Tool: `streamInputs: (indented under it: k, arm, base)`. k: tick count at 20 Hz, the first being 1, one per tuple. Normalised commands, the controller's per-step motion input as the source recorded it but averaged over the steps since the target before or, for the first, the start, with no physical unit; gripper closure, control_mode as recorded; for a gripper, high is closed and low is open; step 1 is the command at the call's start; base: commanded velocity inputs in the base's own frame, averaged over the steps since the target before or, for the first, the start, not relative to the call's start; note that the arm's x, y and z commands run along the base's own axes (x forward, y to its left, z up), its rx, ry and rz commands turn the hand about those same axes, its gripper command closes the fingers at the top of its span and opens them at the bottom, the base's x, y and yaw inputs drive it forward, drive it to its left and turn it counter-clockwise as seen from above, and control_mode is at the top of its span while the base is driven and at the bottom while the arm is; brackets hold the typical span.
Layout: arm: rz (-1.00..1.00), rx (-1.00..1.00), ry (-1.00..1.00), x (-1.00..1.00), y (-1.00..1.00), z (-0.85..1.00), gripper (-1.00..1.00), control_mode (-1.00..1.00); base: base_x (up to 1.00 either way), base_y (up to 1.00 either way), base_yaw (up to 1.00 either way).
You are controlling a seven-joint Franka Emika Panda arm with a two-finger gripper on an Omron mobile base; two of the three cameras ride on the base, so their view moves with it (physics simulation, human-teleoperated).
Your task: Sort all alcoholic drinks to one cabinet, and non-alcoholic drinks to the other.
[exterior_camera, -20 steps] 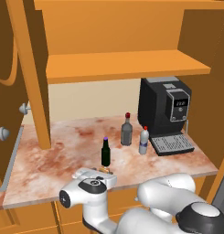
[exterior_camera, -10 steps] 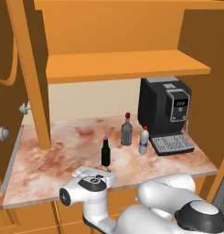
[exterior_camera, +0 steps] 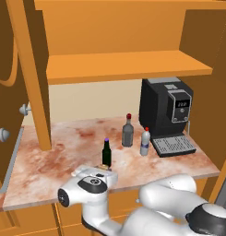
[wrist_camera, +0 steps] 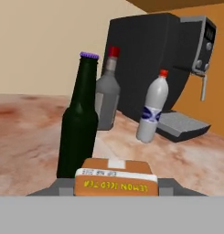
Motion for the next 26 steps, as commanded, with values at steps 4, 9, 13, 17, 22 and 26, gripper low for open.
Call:
streamInputs:
  k: [4, 9, 13, 17, 22, 26]
  arm:
    - [0.12, 0.02, 0.00, -0.27, -0.21, 0.68, 1.00, -1.00]
    - [0.15, 0.04, 0.00, -0.19, -0.25, 0.71, 1.00, -1.00]
    - [0.17, 0.03, 0.00, -0.19, -0.33, 0.58, 1.00, -1.00]
    - [0.15, 0.03, 0.00, -0.17, -0.33, 0.53, 1.00, -1.00]
    - [0.13, 0.03, 0.00, -0.09, -0.25, 0.56, 1.00, -1.00]
    - [0.11, 0.04, 0.00, -0.01, -0.15, 0.64, 1.00, -1.00]
  base:
    - [0.00, 0.00, 0.00]
    - [0.00, 0.00, 0.00]
    - [0.00, 0.00, 0.00]
    - [0.00, 0.00, 0.00]
    - [0.00, 0.00, 0.00]
    - [0.00, 0.00, 0.00]
